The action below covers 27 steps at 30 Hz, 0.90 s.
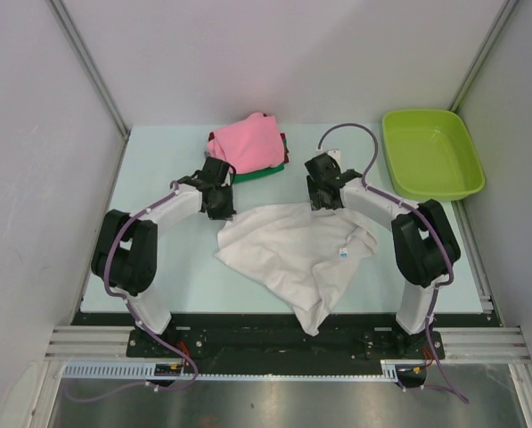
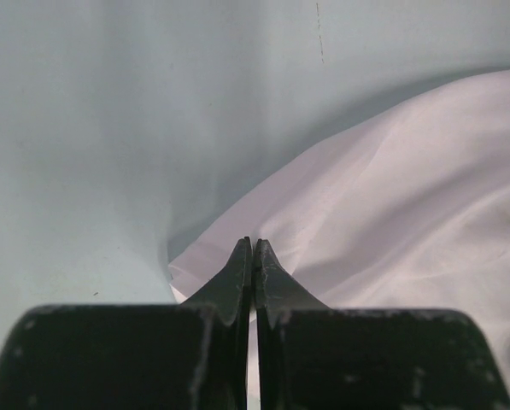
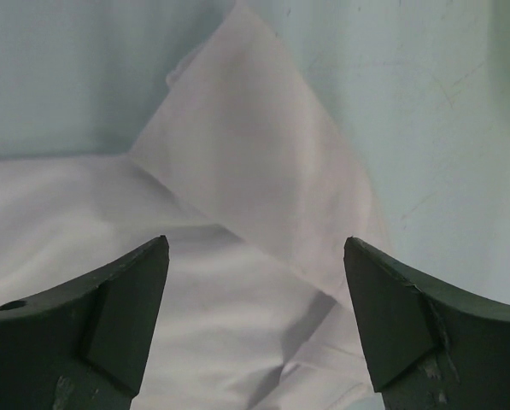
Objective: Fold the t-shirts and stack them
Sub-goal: Flatten the tshirt out
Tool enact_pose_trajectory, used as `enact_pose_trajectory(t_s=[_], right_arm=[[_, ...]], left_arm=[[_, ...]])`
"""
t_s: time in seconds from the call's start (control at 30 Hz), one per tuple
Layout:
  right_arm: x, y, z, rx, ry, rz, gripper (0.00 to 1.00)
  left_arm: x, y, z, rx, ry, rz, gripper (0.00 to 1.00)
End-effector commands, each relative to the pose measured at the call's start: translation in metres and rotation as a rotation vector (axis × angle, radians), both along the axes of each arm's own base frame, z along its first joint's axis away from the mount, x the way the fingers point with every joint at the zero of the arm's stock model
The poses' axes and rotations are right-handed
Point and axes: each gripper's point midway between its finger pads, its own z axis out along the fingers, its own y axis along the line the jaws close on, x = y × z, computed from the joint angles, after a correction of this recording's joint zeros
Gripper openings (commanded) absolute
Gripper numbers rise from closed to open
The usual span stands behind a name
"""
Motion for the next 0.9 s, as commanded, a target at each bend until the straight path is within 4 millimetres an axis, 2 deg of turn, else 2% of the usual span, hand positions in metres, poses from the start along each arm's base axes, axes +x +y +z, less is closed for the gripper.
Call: enact_pose_trajectory(t_s=[0.0,0.07,0.1,0.13,0.37,0.6,0.77,0.87], right_arm=[[0.042,0.008,0.021,0.003,-0.122,-0.056,0.86],[0.046,0.016,0.022,0.016,-0.125,-0.055,0.8],[0.045,0.018,0.014,0.003,-0.104,-0.054,0.79],[0.049,0.022,0.017,0.013,-0.111,-0.061,0.76],[0.051,0.04,-0.003,-0.008,-0.076,-0.059,0.69],[0.055,0.041,-0.022,-0.019,-0.048,-0.073,0.55],[0.059,0.041,-0.029,-0.024,-0.039,-0.075,0.52],[0.061,0.041,-0.03,-0.023,-0.038,-0.081,0.38]], left_arm=[[0.005,-0.005,0.012,-0.038,-0.041,0.012,0.0],[0.006,-0.005,0.014,-0.038,-0.046,0.009,0.0],[0.005,-0.005,0.014,-0.037,-0.043,0.009,0.0],[0.005,-0.005,0.014,-0.037,-0.044,0.009,0.0],[0.006,-0.005,0.017,-0.038,-0.051,0.006,0.0],[0.005,-0.005,0.017,-0.037,-0.053,0.004,0.0],[0.003,-0.009,0.019,-0.058,-0.048,-0.009,0.0],[0.003,-0.008,0.019,-0.056,-0.047,-0.011,0.0]])
